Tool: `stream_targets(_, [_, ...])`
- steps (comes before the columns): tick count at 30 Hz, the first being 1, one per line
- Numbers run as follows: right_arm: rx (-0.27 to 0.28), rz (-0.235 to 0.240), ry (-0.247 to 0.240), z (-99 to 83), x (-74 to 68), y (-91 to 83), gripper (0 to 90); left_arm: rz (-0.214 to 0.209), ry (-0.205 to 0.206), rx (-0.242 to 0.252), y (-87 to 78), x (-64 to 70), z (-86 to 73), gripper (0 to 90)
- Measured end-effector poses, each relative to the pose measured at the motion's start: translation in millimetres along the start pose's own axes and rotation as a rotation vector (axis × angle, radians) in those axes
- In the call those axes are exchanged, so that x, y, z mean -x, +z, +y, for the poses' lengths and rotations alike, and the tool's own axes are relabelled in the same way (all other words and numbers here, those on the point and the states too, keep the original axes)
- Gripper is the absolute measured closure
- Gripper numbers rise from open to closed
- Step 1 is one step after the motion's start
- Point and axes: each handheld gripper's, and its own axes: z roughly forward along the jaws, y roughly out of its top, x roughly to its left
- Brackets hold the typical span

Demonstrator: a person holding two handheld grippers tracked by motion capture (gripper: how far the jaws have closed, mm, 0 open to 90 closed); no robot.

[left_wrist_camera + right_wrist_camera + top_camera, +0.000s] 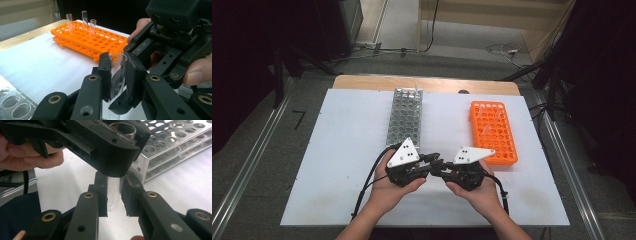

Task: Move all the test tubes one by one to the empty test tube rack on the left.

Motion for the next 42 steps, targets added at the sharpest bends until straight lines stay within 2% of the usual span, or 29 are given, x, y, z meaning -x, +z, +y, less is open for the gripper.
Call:
stream_targets(1, [0.002, 0.000, -0.002, -0.2, 0.1, 0.0, 68.6, 0.001, -0.003, 0.002, -0.5, -1.1, 0.0, 76.2])
stream_targets(2, [0.005, -0.003, -0.008, -0.6, -0.3, -0.5, 60.0, 0.000, -0.012, 0.006, -1.1, -2.2, 0.0, 76.2])
stream_targets(3, [0.005, -0.003, -0.008, -0.6, -0.3, -0.5, 60.0, -0.002, -0.021, 0.011, -1.7, -3.5, -0.3, 76.2])
stream_targets(6, [0.011, -0.012, -0.023, -2.8, 0.0, -2.1, 49.4, 0.008, -0.038, 0.021, -3.5, -6.4, -0.2, 76.2])
stream_targets(8, [0.014, 0.000, -0.013, -5.2, 2.3, -5.0, 42.2, 0.010, -0.046, 0.029, -4.9, -8.3, 0.6, 76.3])
stream_targets(13, [0.045, -0.024, 0.014, -8.5, 9.2, -15.6, 23.7, 0.015, -0.057, 0.035, -7.2, -13.1, 2.2, 76.3])
stream_targets(23, [0.086, -0.066, 0.041, -30.1, 24.5, -49.7, 1.5, 0.049, -0.075, 0.050, -10.7, -24.8, 8.2, 76.2])
stream_targets(33, [0.116, -0.127, 0.090, -53.3, 41.7, -89.7, 0.0, 0.068, -0.097, 0.059, -5.7, -40.2, 16.4, 76.2])
stream_targets(42, [0.105, -0.182, 0.126, -77.1, 47.1, -112.6, 0.0, 0.092, -0.104, 0.066, 3.1, -57.5, 25.7, 76.2])
